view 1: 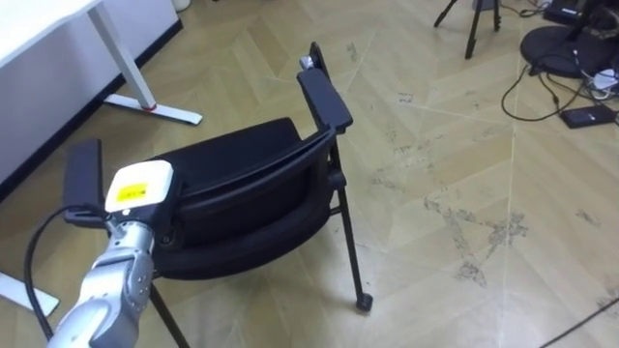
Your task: Push chair
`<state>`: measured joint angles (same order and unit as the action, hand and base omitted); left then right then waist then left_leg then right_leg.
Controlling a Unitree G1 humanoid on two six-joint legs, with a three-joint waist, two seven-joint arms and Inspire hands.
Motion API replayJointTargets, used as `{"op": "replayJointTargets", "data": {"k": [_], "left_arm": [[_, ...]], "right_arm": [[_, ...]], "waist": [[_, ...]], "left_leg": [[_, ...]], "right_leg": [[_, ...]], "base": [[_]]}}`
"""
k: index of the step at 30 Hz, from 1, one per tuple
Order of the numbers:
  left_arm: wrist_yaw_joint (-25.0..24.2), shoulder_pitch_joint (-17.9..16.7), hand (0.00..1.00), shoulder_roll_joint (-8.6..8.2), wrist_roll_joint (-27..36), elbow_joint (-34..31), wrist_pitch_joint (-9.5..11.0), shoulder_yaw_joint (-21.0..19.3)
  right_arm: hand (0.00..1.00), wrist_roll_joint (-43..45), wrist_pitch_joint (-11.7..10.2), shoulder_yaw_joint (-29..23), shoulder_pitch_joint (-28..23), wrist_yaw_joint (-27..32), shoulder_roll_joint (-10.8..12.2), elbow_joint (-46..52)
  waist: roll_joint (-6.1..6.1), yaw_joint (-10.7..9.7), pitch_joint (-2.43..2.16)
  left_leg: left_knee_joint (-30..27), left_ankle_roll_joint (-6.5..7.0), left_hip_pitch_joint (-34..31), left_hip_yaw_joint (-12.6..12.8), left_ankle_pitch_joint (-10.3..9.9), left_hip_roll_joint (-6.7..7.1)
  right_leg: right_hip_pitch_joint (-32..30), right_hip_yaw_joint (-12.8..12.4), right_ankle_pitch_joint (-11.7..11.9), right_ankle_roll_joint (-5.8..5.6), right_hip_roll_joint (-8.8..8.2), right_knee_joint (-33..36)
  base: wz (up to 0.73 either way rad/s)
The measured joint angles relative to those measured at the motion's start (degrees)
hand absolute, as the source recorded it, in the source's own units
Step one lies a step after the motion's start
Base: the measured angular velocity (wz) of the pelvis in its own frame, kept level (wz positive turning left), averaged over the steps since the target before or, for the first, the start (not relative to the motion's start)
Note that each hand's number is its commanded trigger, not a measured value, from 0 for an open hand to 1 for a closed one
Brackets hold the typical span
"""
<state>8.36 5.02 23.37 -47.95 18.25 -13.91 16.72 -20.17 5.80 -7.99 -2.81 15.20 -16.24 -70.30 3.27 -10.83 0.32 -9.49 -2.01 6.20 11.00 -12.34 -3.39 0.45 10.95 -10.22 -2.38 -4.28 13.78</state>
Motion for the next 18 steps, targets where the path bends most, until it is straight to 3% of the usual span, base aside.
{"op": "replayJointTargets", "data": {"k": [10,13,18], "left_arm": [[-1.3,-2.0,1.0,1.46,-1.8,-5.0,-1.2,-0.2],[-1.9,-2.6,1.0,2.07,-1.9,-6.6,-1.8,-0.5],[-2.5,-3.2,1.0,2.61,-3.4,-9.2,-2.1,-1.3]], "right_arm": [[0.0,3.2,-0.1,-2.3,0.6,8.1,-1.2,3.7],[0.0,6.5,0.0,-2.4,1.3,10.9,-2.5,6.8],[0.0,14.4,0.1,-3.0,1.6,14.5,-6.2,20.3]], "waist": [[-2.21,0.3,-0.25],[-2.8,0.2,-0.26],[-3.59,0.7,-0.46]], "left_leg": [[0.0,0.0,-0.5,-0.1,0.0,0.02],[0.0,0.0,-0.6,-0.1,0.0,0.02],[-0.1,0.0,-1.5,-0.1,0.0,0.01]], "right_leg": [[-0.3,-0.1,0.0,0.01,0.02,-0.2],[-0.4,0.1,0.0,0.01,0.02,-0.2],[-1.8,0.0,0.0,0.07,0.02,0.5]], "base": [[0.02],[0.0],[0.0]]}}
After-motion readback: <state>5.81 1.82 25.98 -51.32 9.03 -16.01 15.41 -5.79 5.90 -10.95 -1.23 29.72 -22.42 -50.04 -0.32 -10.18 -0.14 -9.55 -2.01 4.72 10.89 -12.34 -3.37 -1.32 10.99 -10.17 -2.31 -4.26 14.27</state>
